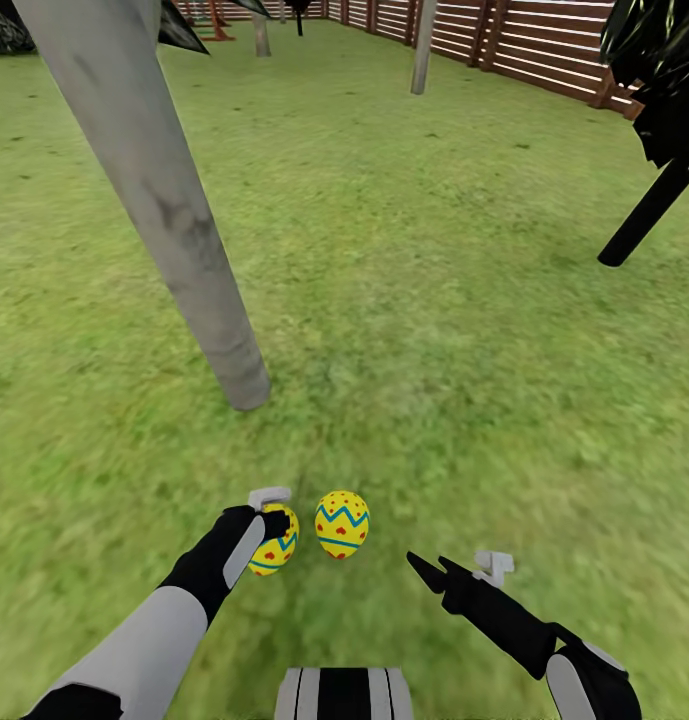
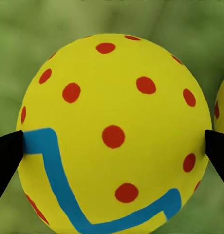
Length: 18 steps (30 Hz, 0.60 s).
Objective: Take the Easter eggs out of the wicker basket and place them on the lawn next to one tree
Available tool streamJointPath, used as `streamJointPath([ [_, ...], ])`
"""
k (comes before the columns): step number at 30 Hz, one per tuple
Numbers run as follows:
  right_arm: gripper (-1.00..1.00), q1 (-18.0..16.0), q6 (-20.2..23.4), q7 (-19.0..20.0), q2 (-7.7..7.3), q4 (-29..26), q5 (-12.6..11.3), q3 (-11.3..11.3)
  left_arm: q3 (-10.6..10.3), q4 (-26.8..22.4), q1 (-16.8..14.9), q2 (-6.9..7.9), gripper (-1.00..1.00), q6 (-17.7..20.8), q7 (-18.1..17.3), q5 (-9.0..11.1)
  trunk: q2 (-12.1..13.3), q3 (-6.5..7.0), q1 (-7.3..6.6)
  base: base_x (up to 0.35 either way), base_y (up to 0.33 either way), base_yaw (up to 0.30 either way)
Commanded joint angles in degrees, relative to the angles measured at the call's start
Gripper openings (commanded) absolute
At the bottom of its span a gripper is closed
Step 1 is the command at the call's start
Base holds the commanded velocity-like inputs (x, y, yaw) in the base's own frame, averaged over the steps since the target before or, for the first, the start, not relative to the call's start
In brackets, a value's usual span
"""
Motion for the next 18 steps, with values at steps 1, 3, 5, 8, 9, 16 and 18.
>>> streamJointPath([
  [1,1.00,0.0,0.4,0.1,0.02,0.0,-0.4,-0.1,-0.2,-0.1,0.0,0.04,-1.00,0.1,0.5,0.6,0.0,-0.04,-0.01,0.000,0.000,0.000],
  [3,1.00,0.0,0.4,0.1,0.02,0.0,-0.4,-0.1,-0.2,-0.1,0.0,0.04,-1.00,0.0,0.6,0.6,0.0,-0.04,-0.01,0.000,0.000,0.000],
  [5,1.00,0.0,0.4,0.1,0.02,0.0,-0.4,-0.1,-0.2,-0.2,0.0,0.04,-1.00,0.0,0.6,0.6,0.0,-0.04,-0.01,0.000,0.000,0.000],
  [8,1.00,0.0,0.4,0.1,0.02,0.0,-0.4,-0.2,-0.3,-0.2,0.0,0.04,-1.00,0.0,0.5,0.6,0.0,-0.04,-0.01,0.000,0.000,0.000],
  [9,1.00,0.0,0.4,0.1,0.02,0.0,-0.4,-0.1,-0.3,-0.2,0.0,0.04,-1.00,0.0,0.6,0.6,0.0,-0.04,-0.01,0.030,0.000,0.000],
  [16,1.00,0.0,0.4,0.1,0.02,0.0,-0.4,-0.1,-0.3,-0.2,0.0,0.04,-1.00,0.0,0.6,0.5,0.0,-0.04,-0.01,0.145,0.000,0.000],
  [18,1.00,0.0,0.4,0.1,0.02,0.0,-0.4,-0.1,-0.3,-0.3,0.0,0.04,-1.00,0.0,0.6,0.5,0.0,-0.04,-0.01,0.037,0.000,0.000],
])
